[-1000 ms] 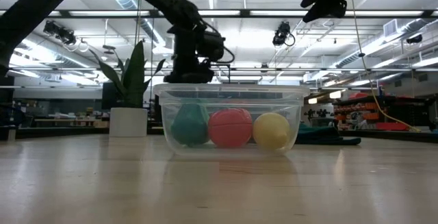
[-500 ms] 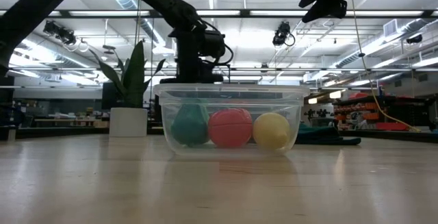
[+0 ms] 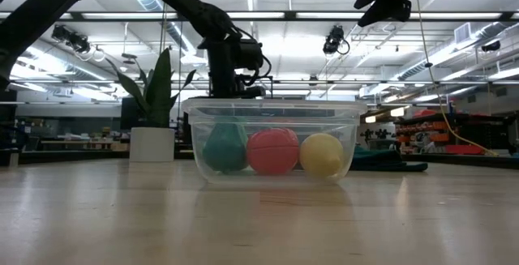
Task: Pick and placing Produce into tupperware
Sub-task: Put the green honeydew melon into the transparent container
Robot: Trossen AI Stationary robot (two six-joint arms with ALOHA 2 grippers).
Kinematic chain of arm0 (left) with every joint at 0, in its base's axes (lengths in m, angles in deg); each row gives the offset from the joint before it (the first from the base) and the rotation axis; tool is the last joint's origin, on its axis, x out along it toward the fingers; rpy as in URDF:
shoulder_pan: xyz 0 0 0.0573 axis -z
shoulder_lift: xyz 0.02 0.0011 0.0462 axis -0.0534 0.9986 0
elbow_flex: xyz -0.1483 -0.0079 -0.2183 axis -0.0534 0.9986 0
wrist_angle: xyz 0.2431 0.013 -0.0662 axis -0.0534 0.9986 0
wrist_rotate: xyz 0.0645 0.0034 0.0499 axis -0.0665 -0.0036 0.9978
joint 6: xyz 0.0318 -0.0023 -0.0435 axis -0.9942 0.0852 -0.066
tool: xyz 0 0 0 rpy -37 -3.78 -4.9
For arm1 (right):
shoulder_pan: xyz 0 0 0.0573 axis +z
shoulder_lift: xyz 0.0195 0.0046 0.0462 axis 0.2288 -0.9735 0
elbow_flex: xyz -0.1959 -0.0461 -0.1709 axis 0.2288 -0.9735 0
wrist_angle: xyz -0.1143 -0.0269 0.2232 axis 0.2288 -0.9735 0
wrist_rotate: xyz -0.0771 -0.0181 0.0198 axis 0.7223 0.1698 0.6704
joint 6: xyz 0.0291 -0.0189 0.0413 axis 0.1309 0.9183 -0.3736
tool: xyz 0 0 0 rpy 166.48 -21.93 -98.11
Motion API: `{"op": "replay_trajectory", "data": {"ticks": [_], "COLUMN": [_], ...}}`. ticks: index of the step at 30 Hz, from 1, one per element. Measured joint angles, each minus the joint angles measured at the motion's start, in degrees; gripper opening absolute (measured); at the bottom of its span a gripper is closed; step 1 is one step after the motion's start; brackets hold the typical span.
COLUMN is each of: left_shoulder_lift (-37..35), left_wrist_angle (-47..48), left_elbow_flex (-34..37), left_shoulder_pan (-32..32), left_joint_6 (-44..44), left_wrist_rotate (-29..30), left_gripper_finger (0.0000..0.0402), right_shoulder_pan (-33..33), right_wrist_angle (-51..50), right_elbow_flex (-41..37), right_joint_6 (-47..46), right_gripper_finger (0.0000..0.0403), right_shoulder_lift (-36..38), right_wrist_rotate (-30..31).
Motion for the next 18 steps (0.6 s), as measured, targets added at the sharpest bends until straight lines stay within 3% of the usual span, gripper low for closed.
{"op": "replay_trajectory", "data": {"ticks": [18], "left_shoulder_lift": [5.4], "left_wrist_angle": [0.7], "left_elbow_flex": [0.1], "left_shoulder_pan": [-0.5], "left_joint_6": [0.2], "left_wrist_rotate": [-1.3], "left_gripper_finger": [0.0321], "right_shoulder_pan": [0.0], "right_wrist_angle": [1.0], "right_elbow_flex": [0.0], "right_joint_6": [1.6], "right_gripper_finger": [0.0178], "right_shoulder_lift": [0.0], "right_wrist_rotate": [0.1]}}
